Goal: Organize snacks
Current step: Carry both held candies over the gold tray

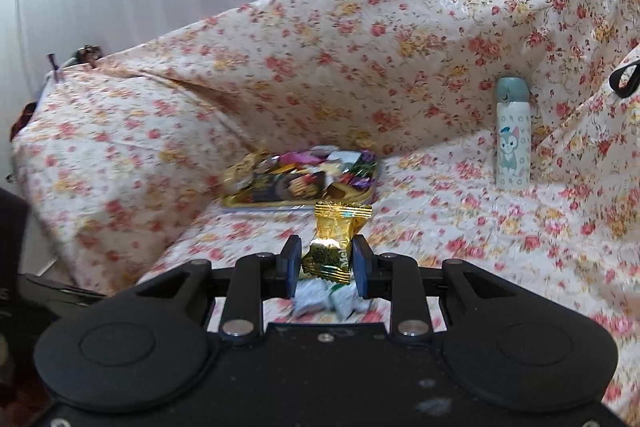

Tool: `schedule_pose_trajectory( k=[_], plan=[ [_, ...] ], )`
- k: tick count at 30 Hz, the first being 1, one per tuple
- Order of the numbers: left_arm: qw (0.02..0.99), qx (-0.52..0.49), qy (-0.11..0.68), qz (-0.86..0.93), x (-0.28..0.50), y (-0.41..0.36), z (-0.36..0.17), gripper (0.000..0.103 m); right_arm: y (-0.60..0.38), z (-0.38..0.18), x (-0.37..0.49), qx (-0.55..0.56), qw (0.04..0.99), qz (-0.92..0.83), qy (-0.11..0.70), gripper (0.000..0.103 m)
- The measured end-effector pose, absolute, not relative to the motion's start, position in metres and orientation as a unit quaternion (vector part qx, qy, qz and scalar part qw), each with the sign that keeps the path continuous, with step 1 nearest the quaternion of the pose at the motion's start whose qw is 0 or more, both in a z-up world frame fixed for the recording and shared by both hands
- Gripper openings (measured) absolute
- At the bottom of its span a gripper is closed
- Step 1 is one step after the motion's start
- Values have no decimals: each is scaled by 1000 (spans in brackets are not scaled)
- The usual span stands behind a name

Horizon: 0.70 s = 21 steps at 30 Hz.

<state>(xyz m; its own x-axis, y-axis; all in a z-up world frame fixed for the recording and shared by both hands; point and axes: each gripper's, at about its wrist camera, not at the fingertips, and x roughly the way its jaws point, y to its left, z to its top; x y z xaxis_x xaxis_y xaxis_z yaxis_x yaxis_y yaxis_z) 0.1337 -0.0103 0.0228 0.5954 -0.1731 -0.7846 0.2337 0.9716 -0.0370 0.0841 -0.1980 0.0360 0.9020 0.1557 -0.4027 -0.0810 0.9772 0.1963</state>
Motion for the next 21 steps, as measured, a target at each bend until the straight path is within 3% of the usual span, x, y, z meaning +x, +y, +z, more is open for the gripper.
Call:
schedule_pose_trajectory(
  k=[21],
  plan=[
    [846,17,520,-118,83,-12,-12,25,-171,-10,-5,104,916,93,377,29]
  ],
)
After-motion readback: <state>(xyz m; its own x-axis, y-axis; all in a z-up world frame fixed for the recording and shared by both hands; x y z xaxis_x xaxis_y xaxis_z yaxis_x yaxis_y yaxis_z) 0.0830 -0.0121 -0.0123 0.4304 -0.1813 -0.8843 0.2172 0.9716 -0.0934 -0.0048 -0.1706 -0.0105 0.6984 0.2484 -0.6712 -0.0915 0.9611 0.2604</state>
